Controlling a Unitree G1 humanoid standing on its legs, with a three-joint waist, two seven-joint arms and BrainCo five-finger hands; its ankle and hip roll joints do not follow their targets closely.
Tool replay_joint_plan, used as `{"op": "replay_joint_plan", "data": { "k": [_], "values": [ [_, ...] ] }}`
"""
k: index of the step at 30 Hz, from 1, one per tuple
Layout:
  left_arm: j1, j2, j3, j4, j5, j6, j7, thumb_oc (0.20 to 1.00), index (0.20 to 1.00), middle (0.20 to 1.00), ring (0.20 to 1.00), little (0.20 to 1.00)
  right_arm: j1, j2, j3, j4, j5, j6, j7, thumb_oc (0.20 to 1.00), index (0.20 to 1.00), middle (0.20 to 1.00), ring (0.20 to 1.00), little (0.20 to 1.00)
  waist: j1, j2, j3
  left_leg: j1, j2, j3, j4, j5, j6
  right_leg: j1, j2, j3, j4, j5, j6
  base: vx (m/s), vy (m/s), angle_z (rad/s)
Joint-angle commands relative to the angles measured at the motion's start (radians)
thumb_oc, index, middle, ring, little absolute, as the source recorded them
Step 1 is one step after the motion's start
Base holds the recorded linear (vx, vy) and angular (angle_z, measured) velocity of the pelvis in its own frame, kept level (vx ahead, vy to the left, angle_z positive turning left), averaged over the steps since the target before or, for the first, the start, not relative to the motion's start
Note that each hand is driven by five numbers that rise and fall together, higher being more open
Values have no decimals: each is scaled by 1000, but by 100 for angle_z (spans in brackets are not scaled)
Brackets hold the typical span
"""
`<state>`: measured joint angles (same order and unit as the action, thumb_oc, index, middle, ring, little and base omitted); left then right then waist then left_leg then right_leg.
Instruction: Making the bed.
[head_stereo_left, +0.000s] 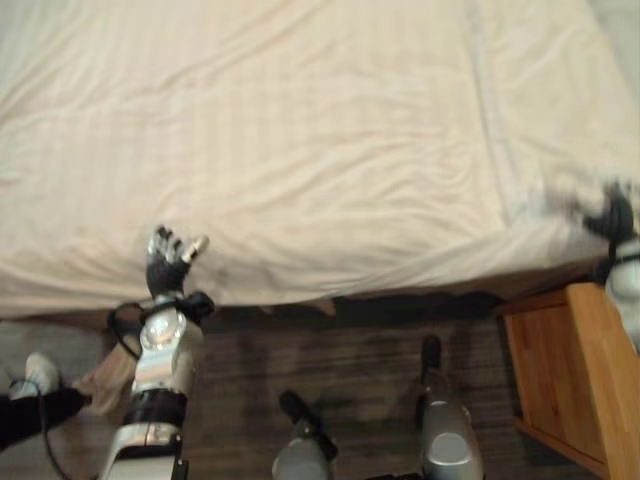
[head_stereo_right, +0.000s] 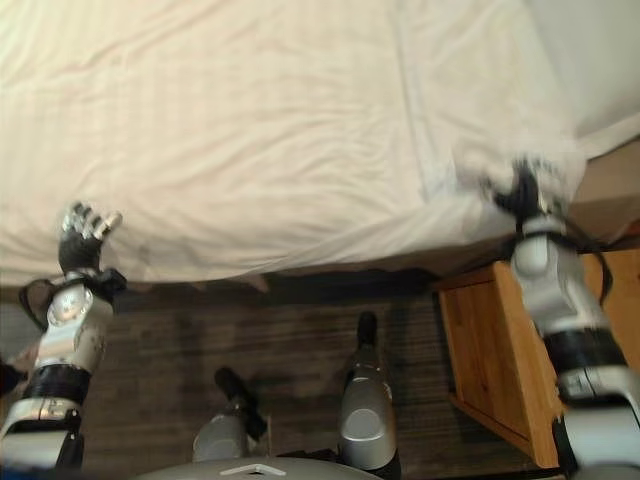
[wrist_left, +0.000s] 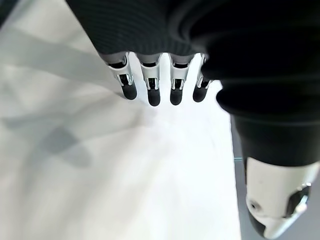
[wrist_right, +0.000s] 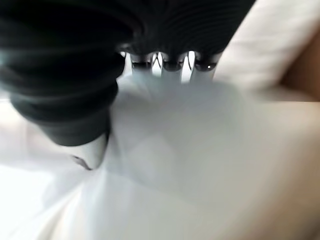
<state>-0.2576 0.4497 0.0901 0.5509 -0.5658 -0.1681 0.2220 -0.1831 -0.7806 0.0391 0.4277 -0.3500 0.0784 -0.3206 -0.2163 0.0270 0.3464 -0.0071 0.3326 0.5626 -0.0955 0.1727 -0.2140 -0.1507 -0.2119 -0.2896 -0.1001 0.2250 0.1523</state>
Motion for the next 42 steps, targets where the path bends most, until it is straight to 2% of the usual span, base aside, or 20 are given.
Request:
{"op": "replay_joint_plan", "data": {
  "k": [1, 2, 4, 6, 9, 12, 16, 20, 23, 27, 31, 33, 35, 36, 37, 38, 39, 40, 41, 42],
  "values": [
    [-59, 16, -19, 21, 39, -26, 3, 1000, 1000, 1000, 1000, 1000, -50, 6, 8, 62, -15, 6, -7, 200, 200, 200, 200, 200, -8, -12, -36, 22, -9, -28, 20, -7, -25, -54, -73, 12, 42, -69, 62, -30, -8, -4],
    [-65, -2, -28, 34, 29, -28, 5, 1000, 1000, 1000, 1000, 1000, -43, 36, 11, 117, -6, 10, -18, 1000, 1000, 1000, 1000, 1000, -14, -14, -31, 25, -16, -28, 22, -9, -23, -55, -78, 20, 43, -66, 62, -115, -9, -9],
    [-138, -53, -88, 89, 17, -39, 33, 1000, 1000, 1000, 1000, 1000, -111, 111, 50, 408, 57, 52, -60, 1000, 1000, 1000, 1000, 1000, -29, -5, 1, 22, -40, -17, 26, -11, -15, -80, -99, 52, 55, -52, 65, -187, 29, 0],
    [-171, -76, -114, 109, 2, -45, 47, 1000, 1000, 1000, 1000, 1000, -154, 137, 61, 589, 96, 90, -72, 1000, 1000, 1000, 1000, 1000, -40, 11, 18, 19, -54, -12, 28, -15, -10, -93, -109, 71, 52, -45, 67, -141, 79, 0],
    [-184, -89, -151, 131, -37, -49, 42, 1000, 1000, 1000, 1000, 1000, -202, 126, 33, 866, 193, 122, -77, 1000, 1000, 1000, 1000, 1000, -46, 47, 24, 8, -82, -11, 30, -23, -4, -112, -109, 108, 41, -45, 73, -90, 82, -12],
    [-166, -94, -165, 143, -36, -39, 28, 1000, 1000, 1000, 1000, 1000, -200, 102, 22, 927, 187, 132, -76, 1000, 1000, 1000, 1000, 1000, -45, 63, 7, 9, -92, -15, 29, -28, 0, -113, -111, 111, 41, -48, 74, -9, 20, -3],
    [-145, -101, -175, 146, -34, -37, 14, 1000, 1000, 1000, 1000, 1000, -199, 45, 0, 942, 167, 140, -89, 1000, 1000, 1000, 1000, 1000, -44, 73, -24, 10, -103, -25, 27, -34, 1, -103, -117, 104, 40, -54, 76, 37, 15, -1],
    [-119, -109, -182, 112, -27, -32, 3, 1000, 1000, 1000, 1000, 1000, -190, -6, -11, 934, 121, 153, -76, 1000, 1000, 1000, 1000, 1000, -35, 65, -50, 17, -108, -41, 25, -43, 6, -87, -118, 94, 40, -60, 75, 39, -33, -4],
    [-114, -101, -194, 94, -14, -24, -10, 1000, 1000, 1000, 1000, 1000, -197, -50, -20, 993, 133, 161, -35, 1000, 1000, 1000, 1000, 1000, -9, 43, -68, 28, -94, -47, 26, -44, 4, -51, -117, 66, 40, -71, 73, 23, -76, 4],
    [-87, -80, -182, 88, -5, -4, -46, 1000, 1000, 1000, 1000, 1000, -184, -53, -53, 1086, 187, 155, 30, 1000, 1000, 1000, 1000, 1000, 11, 25, -80, 39, -75, -52, 25, -38, -1, -22, -110, 37, 38, -76, 72, 36, -59, 9],
    [-64, -57, -153, 76, -4, 3, -59, 1000, 1000, 1000, 1000, 1000, -158, -64, -114, 1096, 257, 144, 17, 1000, 1000, 1000, 1000, 1000, 15, 10, -85, 49, -55, -49, 24, -33, -7, 1, -106, 23, 36, -80, 72, 42, -34, 4],
    [-11, -33, -88, 39, -9, 0, -56, 1000, 1000, 1000, 1000, 1000, -130, -70, -131, 963, 266, 102, -17, 1000, 1000, 1000, 1000, 1000, 16, -4, -88, 57, -40, -40, 21, -28, -15, 7, -101, 14, 34, -79, 74, 39, -21, 2],
    [9, -37, -63, 11, 8, -1, -47, 1000, 1000, 1000, 1000, 1000, -136, -75, -98, 700, 246, 57, -38, 1000, 1000, 1000, 1000, 1000, 13, -16, -90, 60, -32, -31, 19, -24, -18, 4, -93, 19, 34, -76, 74, 13, -20, -8],
    [11, -43, -56, 5, 22, 0, -43, 1000, 1000, 1000, 1000, 1000, -126, -74, -106, 587, 248, 51, -49, 890, 890, 890, 890, 890, 8, -20, -92, 64, -29, -26, 18, -24, -19, 3, -92, 20, 34, -76, 73, 11, -22, -16],
    [4, -49, -59, -1, 32, -1, -40, 1000, 1000, 1000, 1000, 1000, -126, -68, -115, 468, 286, 26, -58, 200, 200, 200, 200, 200, 3, -23, -92, 67, -26, -23, 18, -24, -19, 1, -90, 22, 34, -74, 71, 19, -31, -15],
    [0, -59, -65, -11, 40, -9, -35, 1000, 1000, 1000, 1000, 1000, -137, -41, -127, 353, 365, -21, -65, 200, 200, 200, 200, 200, -1, -24, -93, 68, -23, -20, 17, -24, -19, 0, -89, 25, 35, -74, 69, 11, -21, -5],
    [1, -58, -66, -11, 40, -8, -35, 1000, 1000, 1000, 1000, 1000, -130, -40, -131, 345, 366, -18, -66, 200, 200, 200, 200, 200, 0, -24, -93, 68, -23, -20, 17, -25, -20, 0, -89, 25, 35, -74, 69, 0, 0, 0],
    [-11, -64, -68, -13, 38, -7, -34, 1000, 1000, 1000, 1000, 1000, -141, -13, -140, 269, 447, -60, -66, 200, 200, 200, 200, 200, -1, -24, -92, 70, -21, -19, 17, -25, -20, 0, -88, 27, 36, -74, 68, 0, 0, 0],
    [-42, -71, -85, -11, 36, -14, -26, 1000, 1000, 1000, 1000, 1000, -188, 47, -150, 164, 597, -130, -56, 200, 200, 200, 200, 200, -4, -14, -87, 72, -18, -16, 17, -23, -21, -4, -86, 33, 37, -74, 65, 21, -28, -3],
    [-59, -74, -97, -11, 31, -18, -23, 1000, 1000, 1000, 1000, 1000, -220, 87, -148, 130, 670, -163, -45, 200, 200, 200, 200, 200, -3, -8, -83, 71, -16, -15, 17, -22, -22, -7, -85, 35, 37, -73, 64, 15, -31, -7]
  ]
}}
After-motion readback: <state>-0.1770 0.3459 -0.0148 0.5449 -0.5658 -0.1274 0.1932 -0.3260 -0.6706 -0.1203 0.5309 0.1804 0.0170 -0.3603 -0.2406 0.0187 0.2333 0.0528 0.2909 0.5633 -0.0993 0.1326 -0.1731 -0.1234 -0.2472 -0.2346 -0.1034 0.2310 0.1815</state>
